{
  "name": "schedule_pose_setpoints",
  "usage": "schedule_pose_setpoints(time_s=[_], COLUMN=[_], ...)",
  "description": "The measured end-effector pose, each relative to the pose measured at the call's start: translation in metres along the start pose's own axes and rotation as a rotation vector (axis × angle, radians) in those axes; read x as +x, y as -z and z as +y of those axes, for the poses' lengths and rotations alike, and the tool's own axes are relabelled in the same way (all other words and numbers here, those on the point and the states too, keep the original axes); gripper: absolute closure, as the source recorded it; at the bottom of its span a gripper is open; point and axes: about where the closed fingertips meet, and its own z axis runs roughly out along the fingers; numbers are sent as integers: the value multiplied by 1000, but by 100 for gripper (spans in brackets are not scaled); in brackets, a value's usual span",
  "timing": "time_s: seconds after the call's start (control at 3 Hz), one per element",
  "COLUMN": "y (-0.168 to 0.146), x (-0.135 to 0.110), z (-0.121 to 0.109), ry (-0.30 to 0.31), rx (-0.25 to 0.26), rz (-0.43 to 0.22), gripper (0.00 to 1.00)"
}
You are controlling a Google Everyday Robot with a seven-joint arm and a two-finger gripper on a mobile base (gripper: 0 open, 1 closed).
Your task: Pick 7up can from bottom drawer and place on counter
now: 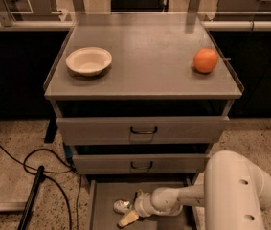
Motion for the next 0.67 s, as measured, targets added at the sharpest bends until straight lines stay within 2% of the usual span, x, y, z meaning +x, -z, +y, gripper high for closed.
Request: schedule_pose_setpoints(time_s=[0.67], y=[-41], x=[4], z=[1], ry=[27], rx=[-32], rz=[4], gripper=[0])
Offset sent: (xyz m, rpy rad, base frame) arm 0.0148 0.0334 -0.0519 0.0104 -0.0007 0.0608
